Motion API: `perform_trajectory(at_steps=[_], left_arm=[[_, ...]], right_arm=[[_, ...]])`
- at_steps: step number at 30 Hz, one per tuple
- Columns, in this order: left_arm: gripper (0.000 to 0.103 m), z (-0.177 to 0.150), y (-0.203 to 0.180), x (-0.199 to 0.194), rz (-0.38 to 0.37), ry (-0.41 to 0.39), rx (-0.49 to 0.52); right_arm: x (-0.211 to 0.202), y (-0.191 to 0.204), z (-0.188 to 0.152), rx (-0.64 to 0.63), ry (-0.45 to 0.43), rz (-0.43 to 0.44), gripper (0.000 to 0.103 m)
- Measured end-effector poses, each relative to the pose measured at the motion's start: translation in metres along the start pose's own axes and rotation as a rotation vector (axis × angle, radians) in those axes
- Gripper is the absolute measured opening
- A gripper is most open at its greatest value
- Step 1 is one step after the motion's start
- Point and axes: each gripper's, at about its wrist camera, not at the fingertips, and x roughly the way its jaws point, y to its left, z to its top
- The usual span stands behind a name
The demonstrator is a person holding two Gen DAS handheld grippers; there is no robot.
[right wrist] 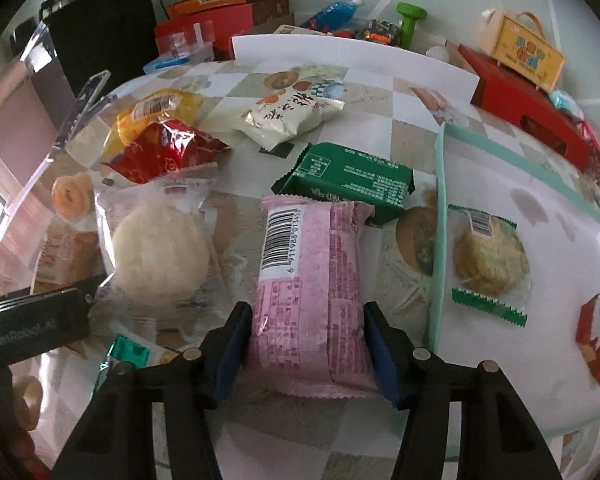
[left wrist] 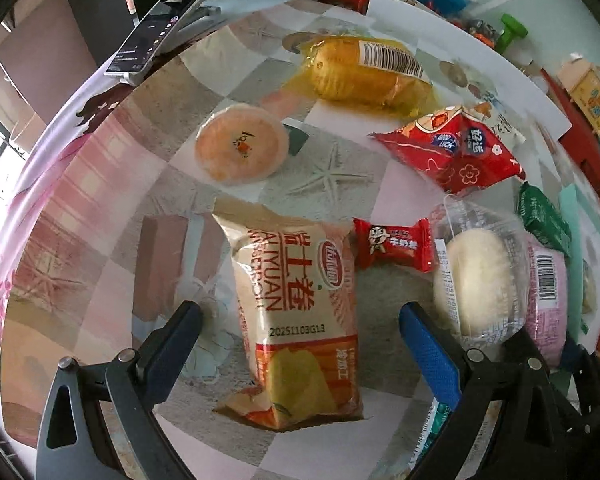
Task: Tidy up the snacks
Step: 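Grasp the yellow bread pack with the left tool while the right tool grasps the pink wafer pack, then carry both packs into the teal tray and release them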
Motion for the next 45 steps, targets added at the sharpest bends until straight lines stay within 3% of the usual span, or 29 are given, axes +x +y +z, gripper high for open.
perform_trajectory(at_steps=[2,7,9,11,19,26,33,45], left_arm=[[0.095,-0.001,-0.001,-0.001,-0.003,-0.003,0.002],[0.067,-0.001,-0.009,-0.006,0.013,-0.031,0.035],[0.049,0.000,-0.010,-0.008,0.018,-0.042,0.037],[0.041,0.000,-0.009,-0.010,0.003,-0.048,0.026],[0.039,0.007,-0.001,-0.032,-0.026,-0.135,0.010],[0.038,0.012,0.002,-0.063,-0.022,-0.267,0.004],[0.038,0.011,-0.010,-0.085,-0.059,-0.339,0.030],[0.038,0.006,-0.097,-0.124,-0.217,-0.459,0.244]], right_arm=[[-0.001,0.001,0.000,-0.006,-0.002,-0.006,0.059],[-0.003,0.000,0.000,-0.001,-0.009,-0.002,0.052],[-0.004,0.000,0.001,-0.004,-0.014,-0.001,0.050],[-0.007,0.002,0.003,-0.006,-0.026,0.000,0.049],[-0.031,-0.001,0.008,0.004,-0.096,0.021,0.048],[-0.056,-0.005,0.012,0.026,-0.174,0.034,0.048],[-0.064,-0.014,0.014,0.057,-0.192,0.040,0.048],[-0.081,-0.075,0.020,0.205,-0.241,-0.002,0.048]])
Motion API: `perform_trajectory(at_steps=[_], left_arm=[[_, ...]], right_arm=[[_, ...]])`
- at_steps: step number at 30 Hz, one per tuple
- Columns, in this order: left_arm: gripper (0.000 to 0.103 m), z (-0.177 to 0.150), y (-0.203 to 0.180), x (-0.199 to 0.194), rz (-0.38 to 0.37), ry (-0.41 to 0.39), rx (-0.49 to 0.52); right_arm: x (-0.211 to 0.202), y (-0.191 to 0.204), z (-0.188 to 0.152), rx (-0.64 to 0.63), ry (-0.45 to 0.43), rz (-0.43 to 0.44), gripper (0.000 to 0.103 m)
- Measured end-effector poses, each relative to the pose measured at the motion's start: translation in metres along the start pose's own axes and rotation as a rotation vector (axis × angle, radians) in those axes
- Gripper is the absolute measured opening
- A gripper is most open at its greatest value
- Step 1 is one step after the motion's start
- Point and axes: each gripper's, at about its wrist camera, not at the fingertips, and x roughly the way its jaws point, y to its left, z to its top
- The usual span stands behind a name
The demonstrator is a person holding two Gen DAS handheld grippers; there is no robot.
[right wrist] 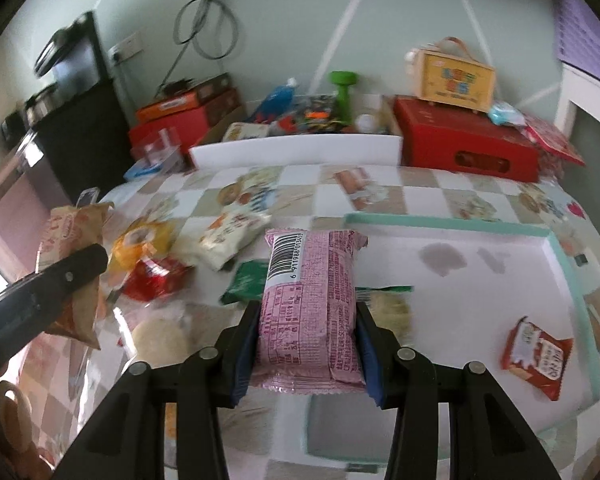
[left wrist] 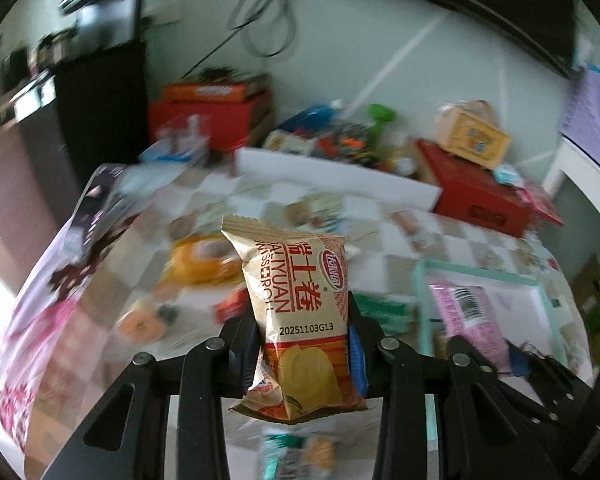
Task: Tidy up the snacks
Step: 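Carry both packs into the teal tray and release them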
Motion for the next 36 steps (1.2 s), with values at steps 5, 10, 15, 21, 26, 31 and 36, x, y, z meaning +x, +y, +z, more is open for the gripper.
perform_trajectory(at_steps=[5,10,15,21,26,31,36], left_arm=[[0.038,0.005,-0.040,0.003,-0.083,-0.017,0.085],[0.038,0.008,-0.076,0.010,-0.144,-0.025,0.179],[0.038,0.006,-0.108,0.022,-0.187,-0.023,0.257],[0.038,-0.001,-0.139,0.046,-0.236,0.019,0.313],[0.038,-0.011,-0.166,0.065,-0.249,0.044,0.374],[0.038,-0.014,-0.179,0.081,-0.248,0.061,0.402],[0.038,-0.011,-0.183,0.088,-0.246,0.050,0.400]], right_arm=[[-0.004,-0.033,0.008,0.076,-0.020,-0.044,0.048],[-0.008,-0.074,0.013,0.172,-0.038,-0.082,0.048],[-0.008,-0.111,0.014,0.264,-0.041,-0.114,0.048],[0.003,-0.141,0.012,0.314,-0.033,-0.164,0.048],[0.017,-0.151,0.008,0.326,-0.008,-0.169,0.048],[0.023,-0.161,0.007,0.341,-0.004,-0.193,0.048],[0.025,-0.169,0.007,0.362,0.000,-0.200,0.048]])
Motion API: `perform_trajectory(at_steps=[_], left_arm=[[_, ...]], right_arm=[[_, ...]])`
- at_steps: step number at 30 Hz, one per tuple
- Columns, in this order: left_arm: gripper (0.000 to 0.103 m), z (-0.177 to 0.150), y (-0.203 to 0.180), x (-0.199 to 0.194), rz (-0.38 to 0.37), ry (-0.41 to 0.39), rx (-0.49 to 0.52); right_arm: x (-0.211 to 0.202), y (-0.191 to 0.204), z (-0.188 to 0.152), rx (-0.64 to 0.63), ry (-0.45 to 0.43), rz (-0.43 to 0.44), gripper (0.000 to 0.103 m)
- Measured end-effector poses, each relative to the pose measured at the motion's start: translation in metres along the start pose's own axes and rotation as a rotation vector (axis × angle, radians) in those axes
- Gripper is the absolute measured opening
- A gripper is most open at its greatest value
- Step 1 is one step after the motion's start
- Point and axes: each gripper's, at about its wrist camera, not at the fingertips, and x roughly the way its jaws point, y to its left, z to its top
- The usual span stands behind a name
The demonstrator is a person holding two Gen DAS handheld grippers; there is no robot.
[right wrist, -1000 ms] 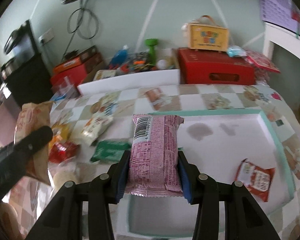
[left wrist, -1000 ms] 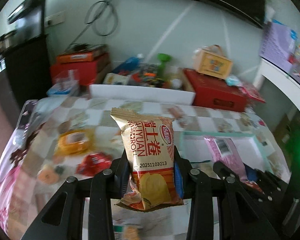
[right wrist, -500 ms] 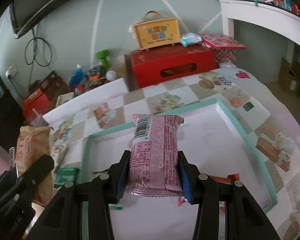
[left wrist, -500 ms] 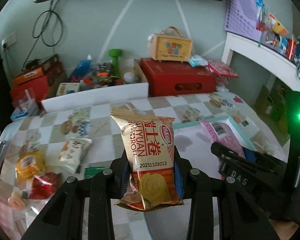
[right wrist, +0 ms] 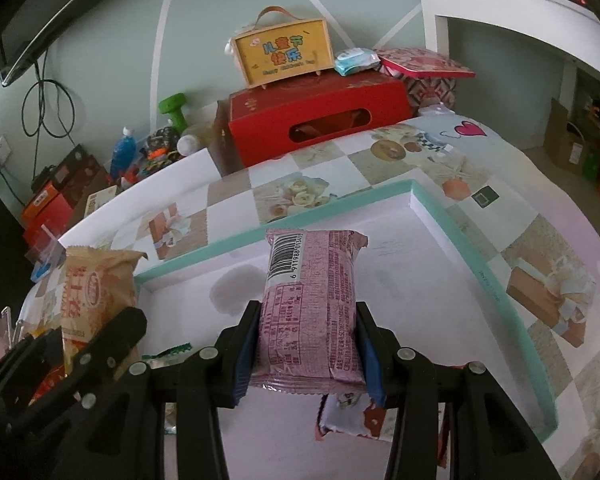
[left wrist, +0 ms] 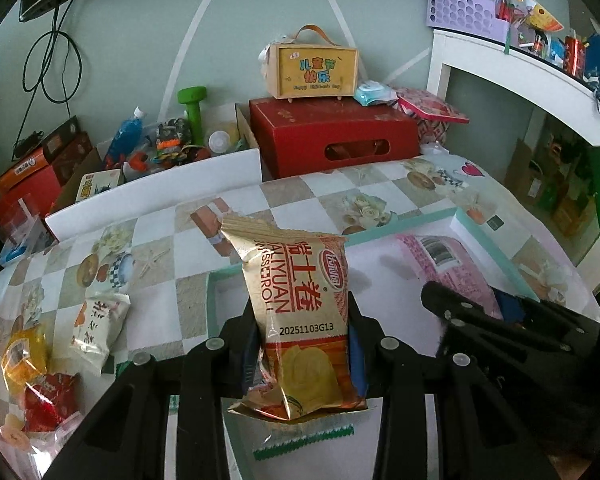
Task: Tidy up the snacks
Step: 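Carry both packs into the teal tray and release them, then move both tools back over the table toward the green-white biscuit pack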
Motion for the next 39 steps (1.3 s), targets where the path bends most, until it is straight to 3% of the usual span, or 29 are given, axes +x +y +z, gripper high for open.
perform_trajectory(at_steps=[2,4,11,13,15,18,21,24,26,39], left_arm=[[0.042,0.001,0.000,0.001,0.013,-0.002,-0.001],[0.060,0.001,0.001,0.001,0.028,0.001,-0.001],[0.068,0.007,0.015,-0.010,0.051,0.008,-0.032],[0.085,0.007,0.020,-0.012,0.056,0.017,-0.052],[0.086,0.008,0.028,-0.012,0.062,0.030,-0.080],[0.087,0.005,0.041,-0.010,0.091,0.069,-0.135],[0.089,0.000,0.055,-0.004,0.125,0.126,-0.192],[0.102,-0.006,0.067,0.002,0.152,0.163,-0.233],[0.103,-0.010,0.073,0.003,0.165,0.175,-0.258],[0.103,-0.022,0.094,-0.009,0.190,0.180,-0.294]], right_arm=[[0.000,-0.001,0.000,0.003,0.001,0.002,0.048],[0.000,-0.002,0.001,0.003,0.002,0.001,0.049],[0.002,-0.001,0.000,-0.004,0.021,-0.005,0.049],[0.001,0.000,0.000,-0.009,0.018,-0.003,0.060],[0.000,0.001,0.000,-0.012,0.014,-0.008,0.069],[0.000,0.002,-0.001,-0.018,0.021,-0.012,0.072],[0.002,0.004,-0.001,-0.024,0.036,-0.019,0.086],[0.002,0.005,-0.002,-0.034,0.042,-0.023,0.093],[0.002,0.007,-0.002,-0.045,0.045,-0.030,0.103],[-0.011,0.021,-0.006,-0.120,0.019,-0.049,0.103]])
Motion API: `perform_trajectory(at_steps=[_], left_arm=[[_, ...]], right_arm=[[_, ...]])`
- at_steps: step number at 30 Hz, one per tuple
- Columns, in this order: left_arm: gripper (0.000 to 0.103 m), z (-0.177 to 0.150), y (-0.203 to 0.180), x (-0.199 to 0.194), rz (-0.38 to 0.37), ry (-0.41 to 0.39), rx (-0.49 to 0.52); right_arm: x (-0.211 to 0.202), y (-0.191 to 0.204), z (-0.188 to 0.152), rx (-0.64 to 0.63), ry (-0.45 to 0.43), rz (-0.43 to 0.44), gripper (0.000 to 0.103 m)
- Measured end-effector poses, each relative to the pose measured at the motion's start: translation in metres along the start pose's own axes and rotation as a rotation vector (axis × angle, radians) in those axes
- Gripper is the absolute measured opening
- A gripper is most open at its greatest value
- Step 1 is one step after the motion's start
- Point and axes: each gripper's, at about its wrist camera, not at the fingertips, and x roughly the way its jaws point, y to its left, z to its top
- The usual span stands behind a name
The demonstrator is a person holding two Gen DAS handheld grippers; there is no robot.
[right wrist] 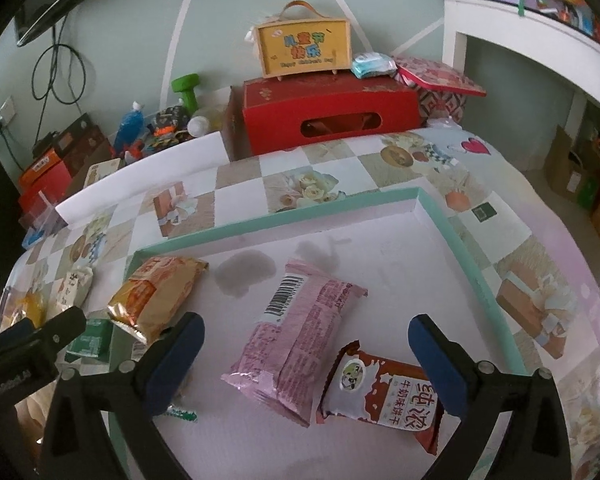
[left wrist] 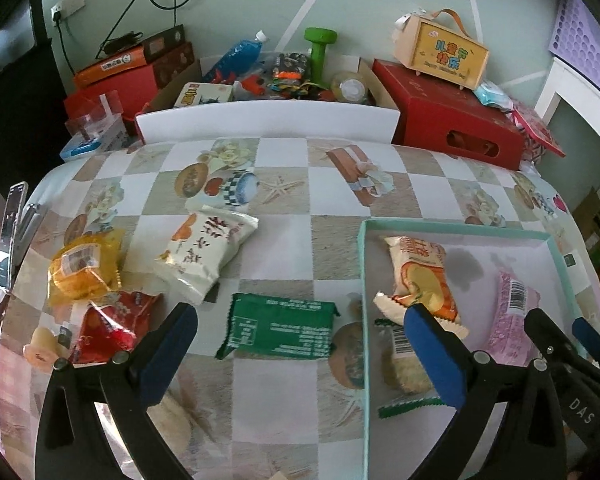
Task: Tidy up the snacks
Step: 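Move both tools back over the table toward the green-white biscuit pack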
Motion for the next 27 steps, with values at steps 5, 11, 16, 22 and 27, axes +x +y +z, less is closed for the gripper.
perform_trajectory(at_steps=[5,11,16,22,27], left_arm=[[0.103,-0.003,0.011,-0.009,0.015,-0.033,-0.004],[0.103,-0.004,0.029,-0.021,0.029,-0.059,-0.012],[0.103,-0.009,0.052,-0.028,0.042,-0.045,-0.025],[0.103,-0.017,0.084,-0.039,0.077,-0.038,-0.048],[0.103,-0.031,0.105,-0.042,0.093,-0.006,-0.083]], right_arm=[[-0.011,0.006,-0.002,-0.010,-0.028,0.013,0.103],[-0.017,0.009,-0.008,0.007,-0.020,0.048,0.103],[-0.025,0.017,-0.012,-0.010,-0.042,0.088,0.103],[-0.030,0.034,-0.019,-0.039,-0.036,0.139,0.103],[-0.035,0.053,-0.027,-0.076,-0.041,0.180,0.103]])
